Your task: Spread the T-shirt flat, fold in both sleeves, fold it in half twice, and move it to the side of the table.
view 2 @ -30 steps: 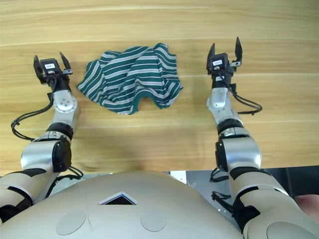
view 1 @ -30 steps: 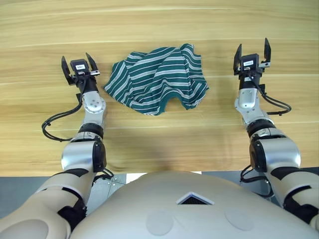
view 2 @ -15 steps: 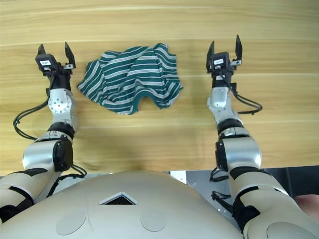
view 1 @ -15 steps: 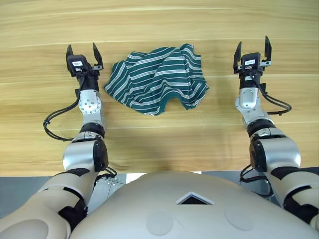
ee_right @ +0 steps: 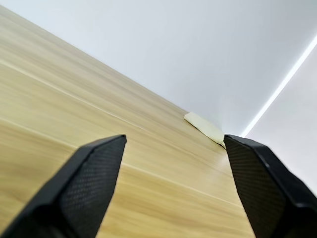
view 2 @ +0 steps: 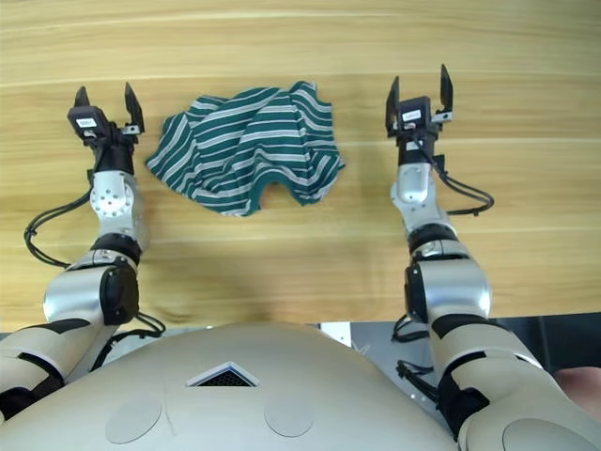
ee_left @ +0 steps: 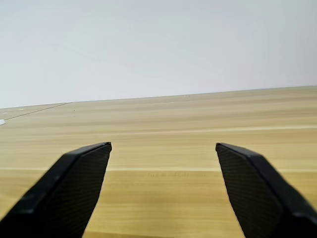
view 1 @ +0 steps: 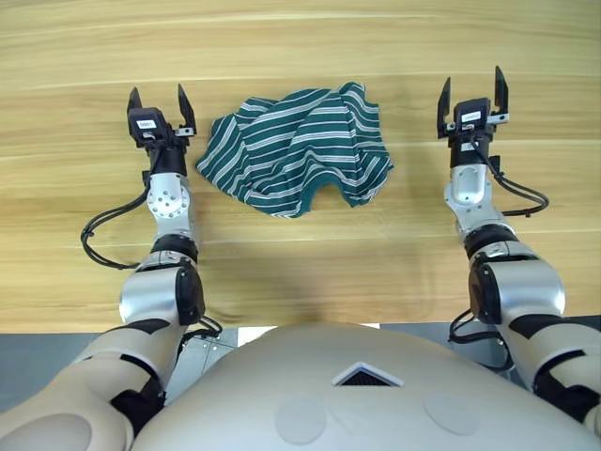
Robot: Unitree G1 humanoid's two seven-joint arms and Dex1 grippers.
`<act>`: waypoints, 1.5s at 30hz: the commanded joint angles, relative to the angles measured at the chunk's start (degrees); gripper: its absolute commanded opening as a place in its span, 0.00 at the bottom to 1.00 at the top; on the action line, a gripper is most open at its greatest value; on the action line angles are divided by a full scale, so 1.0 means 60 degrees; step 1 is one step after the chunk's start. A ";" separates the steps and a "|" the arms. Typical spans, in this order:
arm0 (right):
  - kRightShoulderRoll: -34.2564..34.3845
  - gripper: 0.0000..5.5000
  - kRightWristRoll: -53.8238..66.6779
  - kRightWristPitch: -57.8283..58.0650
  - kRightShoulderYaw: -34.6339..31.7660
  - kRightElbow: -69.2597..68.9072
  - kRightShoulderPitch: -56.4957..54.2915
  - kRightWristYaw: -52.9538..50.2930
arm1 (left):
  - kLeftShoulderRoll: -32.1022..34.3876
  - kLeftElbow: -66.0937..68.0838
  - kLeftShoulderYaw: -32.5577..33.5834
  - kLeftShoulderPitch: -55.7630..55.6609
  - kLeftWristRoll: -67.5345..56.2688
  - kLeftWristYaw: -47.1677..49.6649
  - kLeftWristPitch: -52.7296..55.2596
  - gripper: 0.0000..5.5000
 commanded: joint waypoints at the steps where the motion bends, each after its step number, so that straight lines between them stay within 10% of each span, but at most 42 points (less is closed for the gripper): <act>1: 0.0030 0.66 0.0027 -0.0107 0.0030 -0.0058 0.0020 0.0194 | -0.0107 -0.0099 0.0099 0.0141 -0.0208 -0.0273 -0.0091 0.71; 9: -0.0751 0.66 -0.1283 -0.0588 0.0903 -0.1082 0.0596 -0.0079 | -0.0329 -0.3894 -0.0445 0.1716 -0.2410 -0.3971 -0.0731 0.71; 17: -0.2667 0.66 -0.2648 -0.0411 0.1296 -0.5066 0.2469 0.1064 | 0.2345 -1.0832 -0.3069 0.6469 -0.2122 -0.6830 0.0462 0.71; 28: -0.4542 0.66 -0.2232 0.0682 0.1486 -0.9228 0.5584 0.4879 | 0.3551 -1.1191 -0.1923 0.7381 0.5129 -0.4114 0.1884 0.71; 45: -0.4488 0.66 -0.2990 0.0779 0.1969 -0.8297 0.5375 0.4972 | 0.3135 -1.0152 -0.2638 0.6352 0.5868 -0.1166 0.1802 0.71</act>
